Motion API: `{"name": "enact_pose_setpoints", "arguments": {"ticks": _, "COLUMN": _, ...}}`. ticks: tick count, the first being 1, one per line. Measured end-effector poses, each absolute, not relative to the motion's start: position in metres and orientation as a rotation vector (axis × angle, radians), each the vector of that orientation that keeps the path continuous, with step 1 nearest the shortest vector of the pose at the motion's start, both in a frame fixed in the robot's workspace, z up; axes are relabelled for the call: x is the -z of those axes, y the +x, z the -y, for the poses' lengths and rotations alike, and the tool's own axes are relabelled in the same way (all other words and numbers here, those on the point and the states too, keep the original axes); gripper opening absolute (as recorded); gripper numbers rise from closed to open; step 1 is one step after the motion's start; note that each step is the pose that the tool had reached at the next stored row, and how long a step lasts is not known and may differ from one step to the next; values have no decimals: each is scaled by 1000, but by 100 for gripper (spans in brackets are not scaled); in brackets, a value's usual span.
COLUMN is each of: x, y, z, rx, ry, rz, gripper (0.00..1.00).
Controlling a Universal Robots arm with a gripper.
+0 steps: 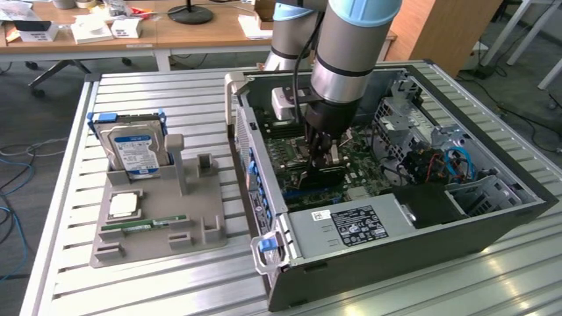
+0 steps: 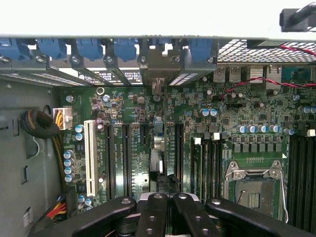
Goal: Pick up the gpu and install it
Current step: 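Press down on the gpu until it lock into place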
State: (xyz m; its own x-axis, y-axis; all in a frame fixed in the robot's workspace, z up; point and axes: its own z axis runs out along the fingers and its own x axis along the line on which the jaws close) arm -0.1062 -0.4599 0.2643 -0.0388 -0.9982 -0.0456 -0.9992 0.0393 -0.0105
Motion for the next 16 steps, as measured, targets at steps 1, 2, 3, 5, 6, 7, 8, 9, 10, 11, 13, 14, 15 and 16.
{"name": "enact_pose_setpoints", "arguments": {"ticks": 1, "x": -264, "y": -106, "z": 460, "rx": -37, "ry": -2150, "rz": -2235, "gripper": 11}}
{"name": "enact_pose_setpoints", "arguments": {"ticks": 2, "x": -264, "y": -106, "z": 460, "rx": -37, "ry": -2150, "rz": -2235, "gripper": 11}}
{"name": "enact_pose_setpoints", "arguments": {"ticks": 3, "x": -264, "y": -106, "z": 460, "rx": -37, "ry": -2150, "rz": -2235, "gripper": 11}}
{"name": "enact_pose_setpoints", "arguments": {"ticks": 5, "x": -264, "y": -106, "z": 460, "rx": -37, "ry": -2150, "rz": -2235, "gripper": 11}}
{"name": "enact_pose_setpoints", "arguments": {"ticks": 6, "x": -264, "y": -106, "z": 460, "rx": -37, "ry": -2150, "rz": -2235, "gripper": 11}}
{"name": "enact_pose_setpoints", "arguments": {"ticks": 7, "x": -264, "y": -106, "z": 460, "rx": -37, "ry": -2150, "rz": -2235, "gripper": 11}}
{"name": "enact_pose_setpoints", "arguments": {"ticks": 8, "x": -264, "y": -106, "z": 460, "rx": -37, "ry": -2150, "rz": -2235, "gripper": 11}}
{"name": "enact_pose_setpoints", "arguments": {"ticks": 9, "x": -264, "y": -106, "z": 460, "rx": -37, "ry": -2150, "rz": -2235, "gripper": 11}}
{"name": "enact_pose_setpoints", "arguments": {"ticks": 10, "x": -264, "y": -106, "z": 460, "rx": -37, "ry": -2150, "rz": -2235, "gripper": 11}}
{"name": "enact_pose_setpoints", "arguments": {"ticks": 11, "x": -264, "y": -106, "z": 460, "rx": -37, "ry": -2150, "rz": -2235, "gripper": 11}}
{"name": "enact_pose_setpoints", "arguments": {"ticks": 13, "x": -264, "y": -107, "z": 460, "rx": -37, "ry": -2150, "rz": -2235, "gripper": 11}}
{"name": "enact_pose_setpoints", "arguments": {"ticks": 14, "x": -264, "y": -107, "z": 460, "rx": -37, "ry": -2150, "rz": -2235, "gripper": 11}}
{"name": "enact_pose_setpoints", "arguments": {"ticks": 15, "x": -264, "y": -107, "z": 460, "rx": -37, "ry": -2150, "rz": -2235, "gripper": 11}}
{"name": "enact_pose_setpoints", "arguments": {"ticks": 16, "x": -264, "y": -107, "z": 460, "rx": -37, "ry": -2150, "rz": -2235, "gripper": 11}}
